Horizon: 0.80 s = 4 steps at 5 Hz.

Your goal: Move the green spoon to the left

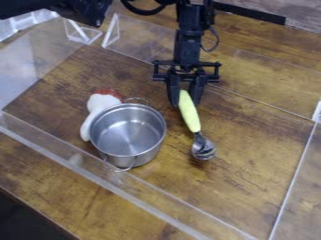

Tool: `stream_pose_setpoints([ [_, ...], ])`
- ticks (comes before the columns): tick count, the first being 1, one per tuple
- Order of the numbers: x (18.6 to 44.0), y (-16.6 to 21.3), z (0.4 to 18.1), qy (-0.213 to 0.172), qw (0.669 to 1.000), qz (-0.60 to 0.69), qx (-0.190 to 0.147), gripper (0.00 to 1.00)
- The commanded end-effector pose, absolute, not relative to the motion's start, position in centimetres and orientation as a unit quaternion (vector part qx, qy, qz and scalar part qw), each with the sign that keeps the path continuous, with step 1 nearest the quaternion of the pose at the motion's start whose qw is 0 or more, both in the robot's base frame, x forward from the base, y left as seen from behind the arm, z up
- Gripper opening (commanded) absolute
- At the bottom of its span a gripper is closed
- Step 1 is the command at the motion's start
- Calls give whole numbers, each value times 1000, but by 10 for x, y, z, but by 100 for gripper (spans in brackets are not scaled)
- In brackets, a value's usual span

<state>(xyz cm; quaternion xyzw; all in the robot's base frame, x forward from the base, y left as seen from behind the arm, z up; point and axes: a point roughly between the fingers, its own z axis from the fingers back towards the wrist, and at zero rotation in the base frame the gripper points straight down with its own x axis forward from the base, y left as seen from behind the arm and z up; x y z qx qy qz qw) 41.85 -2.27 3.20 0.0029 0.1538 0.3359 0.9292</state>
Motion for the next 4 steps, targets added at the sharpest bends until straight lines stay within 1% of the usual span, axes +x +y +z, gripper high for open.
stream_pose_setpoints([
  [1,416,-30,59,129,941,313,-6,0],
  [3,399,-29,65,134,951,278,-1,0],
  [4,403,-38,70,135,955,263,-5,0],
])
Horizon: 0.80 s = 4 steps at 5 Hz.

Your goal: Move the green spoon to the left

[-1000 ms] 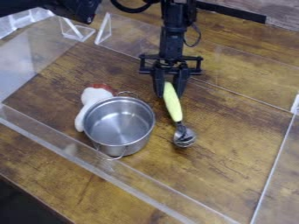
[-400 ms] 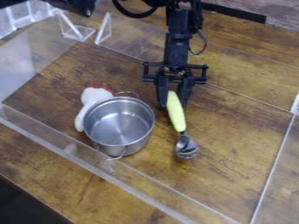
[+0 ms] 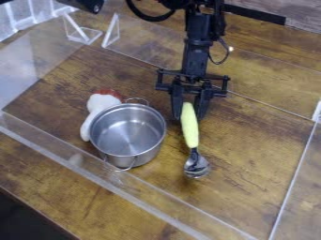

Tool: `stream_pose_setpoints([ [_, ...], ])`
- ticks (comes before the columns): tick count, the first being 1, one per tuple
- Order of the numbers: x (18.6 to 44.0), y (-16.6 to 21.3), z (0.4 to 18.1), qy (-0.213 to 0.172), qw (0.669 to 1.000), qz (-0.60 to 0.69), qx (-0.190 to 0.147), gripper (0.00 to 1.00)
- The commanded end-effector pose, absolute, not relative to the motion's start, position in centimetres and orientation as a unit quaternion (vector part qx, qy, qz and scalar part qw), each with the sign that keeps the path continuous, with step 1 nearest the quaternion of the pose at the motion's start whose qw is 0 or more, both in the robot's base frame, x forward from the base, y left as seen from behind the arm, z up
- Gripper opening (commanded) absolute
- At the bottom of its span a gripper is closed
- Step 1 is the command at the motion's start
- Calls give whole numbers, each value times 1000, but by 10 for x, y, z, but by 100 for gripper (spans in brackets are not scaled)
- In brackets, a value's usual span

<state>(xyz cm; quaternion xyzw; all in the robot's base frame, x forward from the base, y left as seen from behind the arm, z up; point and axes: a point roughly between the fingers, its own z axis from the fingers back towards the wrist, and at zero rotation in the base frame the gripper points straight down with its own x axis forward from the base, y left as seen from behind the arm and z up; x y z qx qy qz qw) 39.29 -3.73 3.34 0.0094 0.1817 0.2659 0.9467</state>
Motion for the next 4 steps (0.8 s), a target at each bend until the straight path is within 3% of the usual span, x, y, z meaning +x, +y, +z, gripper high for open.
stream_pose_setpoints([
  [1,397,-53,86,130,953,272,-20,0],
  [4,388,-65,150,104,955,264,-82,0],
])
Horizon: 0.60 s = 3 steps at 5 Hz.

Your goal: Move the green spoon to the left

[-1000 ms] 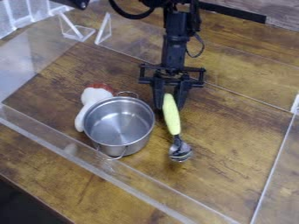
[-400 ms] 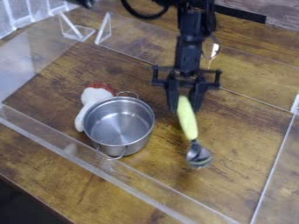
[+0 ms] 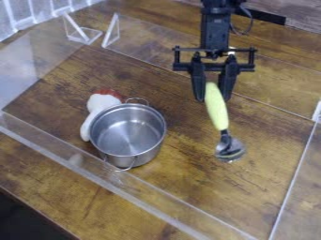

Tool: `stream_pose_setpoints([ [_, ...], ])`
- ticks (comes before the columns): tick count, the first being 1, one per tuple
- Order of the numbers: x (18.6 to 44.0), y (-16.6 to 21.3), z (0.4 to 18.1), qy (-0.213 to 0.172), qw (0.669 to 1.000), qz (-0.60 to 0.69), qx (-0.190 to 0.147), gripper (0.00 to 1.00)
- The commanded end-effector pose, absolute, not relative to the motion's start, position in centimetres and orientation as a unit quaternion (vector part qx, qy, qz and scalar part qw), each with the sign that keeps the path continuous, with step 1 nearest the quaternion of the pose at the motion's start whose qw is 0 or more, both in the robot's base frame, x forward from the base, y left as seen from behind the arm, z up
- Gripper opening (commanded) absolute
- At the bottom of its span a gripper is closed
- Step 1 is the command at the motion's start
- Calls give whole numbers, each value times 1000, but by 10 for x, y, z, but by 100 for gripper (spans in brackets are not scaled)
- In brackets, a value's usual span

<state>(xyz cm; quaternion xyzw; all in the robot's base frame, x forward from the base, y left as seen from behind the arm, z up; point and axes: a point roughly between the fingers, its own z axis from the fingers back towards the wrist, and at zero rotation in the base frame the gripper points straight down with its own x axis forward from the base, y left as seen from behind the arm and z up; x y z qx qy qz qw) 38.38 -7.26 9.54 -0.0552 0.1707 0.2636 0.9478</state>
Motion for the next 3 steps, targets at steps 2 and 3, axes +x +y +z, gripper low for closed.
stream_pose_setpoints([
  [2,384,-39,184,77,947,289,-122,0],
  [3,381,-29,189,70,940,306,-130,0],
])
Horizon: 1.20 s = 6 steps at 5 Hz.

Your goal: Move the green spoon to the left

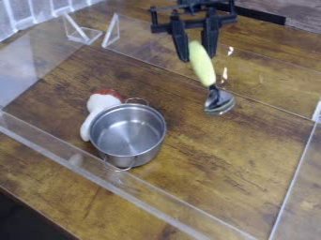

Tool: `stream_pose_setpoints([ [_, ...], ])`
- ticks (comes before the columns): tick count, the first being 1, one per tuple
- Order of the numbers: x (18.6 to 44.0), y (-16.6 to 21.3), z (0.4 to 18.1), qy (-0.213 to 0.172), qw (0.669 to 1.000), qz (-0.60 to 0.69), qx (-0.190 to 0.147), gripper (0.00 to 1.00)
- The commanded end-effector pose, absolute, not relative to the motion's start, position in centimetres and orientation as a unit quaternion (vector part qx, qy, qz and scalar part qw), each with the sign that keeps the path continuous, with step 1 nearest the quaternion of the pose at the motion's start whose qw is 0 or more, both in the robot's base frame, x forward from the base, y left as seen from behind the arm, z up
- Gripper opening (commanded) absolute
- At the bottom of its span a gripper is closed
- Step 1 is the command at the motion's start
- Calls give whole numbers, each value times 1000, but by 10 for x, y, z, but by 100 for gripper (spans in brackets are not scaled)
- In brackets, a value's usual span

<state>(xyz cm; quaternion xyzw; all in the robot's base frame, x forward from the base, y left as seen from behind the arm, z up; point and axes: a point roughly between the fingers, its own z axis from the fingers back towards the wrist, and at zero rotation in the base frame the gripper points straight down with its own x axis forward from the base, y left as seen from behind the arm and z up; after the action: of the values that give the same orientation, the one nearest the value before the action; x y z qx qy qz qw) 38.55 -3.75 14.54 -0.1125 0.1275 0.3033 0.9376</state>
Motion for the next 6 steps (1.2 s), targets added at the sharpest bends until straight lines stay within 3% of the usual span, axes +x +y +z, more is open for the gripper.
stream_pose_setpoints([
  [1,364,-10,180,61,930,336,-140,0],
  [2,343,23,173,51,923,356,-137,0],
  [4,346,106,157,36,938,331,-96,0],
  [5,335,126,156,36,952,296,-73,100],
  [6,329,119,158,43,951,298,-68,100],
])
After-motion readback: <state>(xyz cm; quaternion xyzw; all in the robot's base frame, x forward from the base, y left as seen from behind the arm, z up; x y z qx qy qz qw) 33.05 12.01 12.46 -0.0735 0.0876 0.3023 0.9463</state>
